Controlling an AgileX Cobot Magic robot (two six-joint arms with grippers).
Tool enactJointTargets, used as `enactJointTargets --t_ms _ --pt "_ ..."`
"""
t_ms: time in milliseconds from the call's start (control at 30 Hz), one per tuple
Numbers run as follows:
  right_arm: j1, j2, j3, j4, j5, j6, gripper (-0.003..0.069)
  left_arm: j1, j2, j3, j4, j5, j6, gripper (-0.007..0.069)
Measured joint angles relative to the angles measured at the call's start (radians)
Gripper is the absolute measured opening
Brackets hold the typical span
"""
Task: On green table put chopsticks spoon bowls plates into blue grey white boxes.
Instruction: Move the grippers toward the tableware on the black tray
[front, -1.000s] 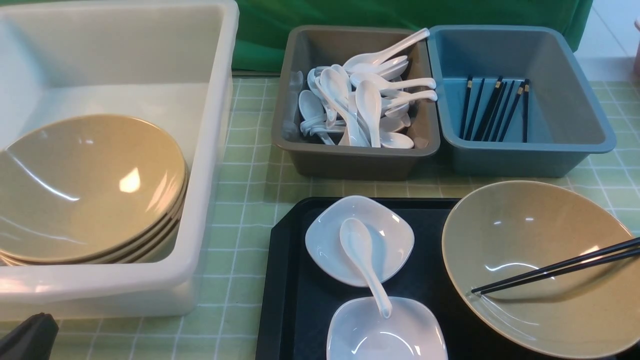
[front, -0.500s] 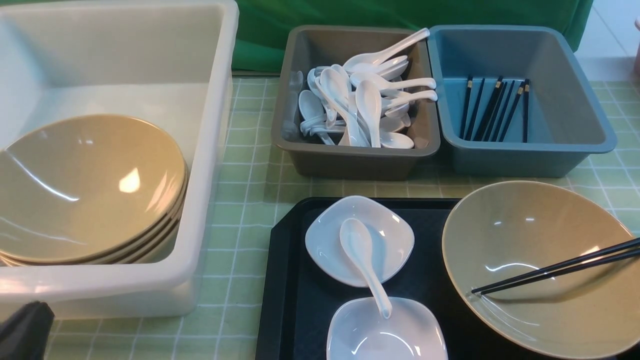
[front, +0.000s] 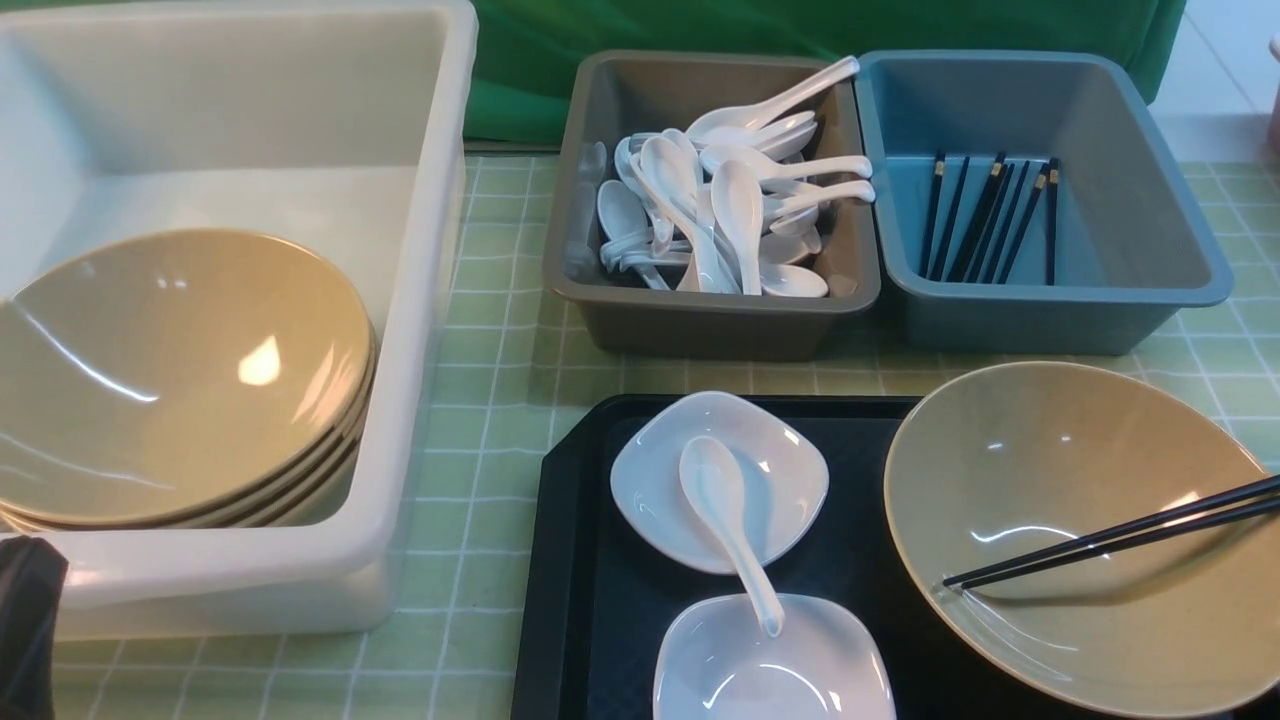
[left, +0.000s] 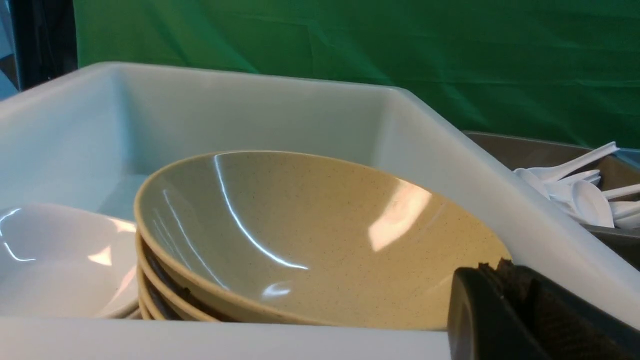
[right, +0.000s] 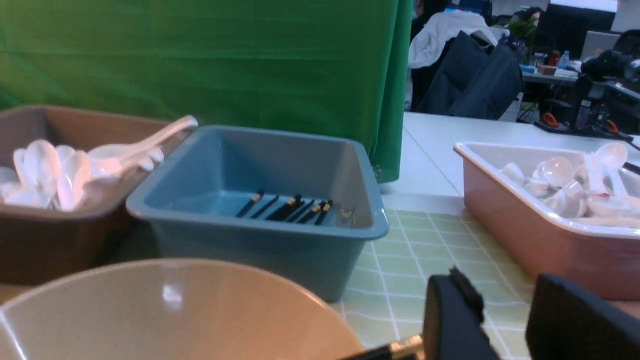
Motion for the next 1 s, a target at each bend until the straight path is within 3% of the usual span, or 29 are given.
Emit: enactJointTargets --t_ms 133,233,367,500,667,833,1000 --pt "0.0 0.0 0.0 0.0 -0.156 0.197 0.0236 0.0 0.0 0.0 -0.063 -0.156 -0.109 -0.0002" --pt "0.0 0.0 0.0 0.0 -0.225 0.272 0.0236 0.0 0.0 0.0 -0.086 -0.293 -0.162 -0.0002" --pt "0.0 0.0 -0.006 0.0 -0.298 0.331 0.0236 0.0 0.0 0.0 -0.09 -0.469 -0.203 -0.0002" --pt "0.0 0.004 -0.097 0.0 -0.237 0.357 0.0236 0.0 -0.001 -0.047 -0.091 -0.485 -0.234 -0.0002" --pt "0.0 0.129 -0.406 0.0 -0.107 0.375 0.0236 0.0 0.045 -0.295 -0.094 -0.319 -0.249 -0.0002" --pt "0.0 0.345 -0.74 0.0 0.199 0.368 0.0236 0.0 0.261 -0.615 -0.094 0.015 -0.251 -0.0002" --pt "0.0 0.495 -0.85 0.0 0.431 0.239 0.0236 0.0 0.422 -0.737 -0.081 0.292 -0.224 -0.0002"
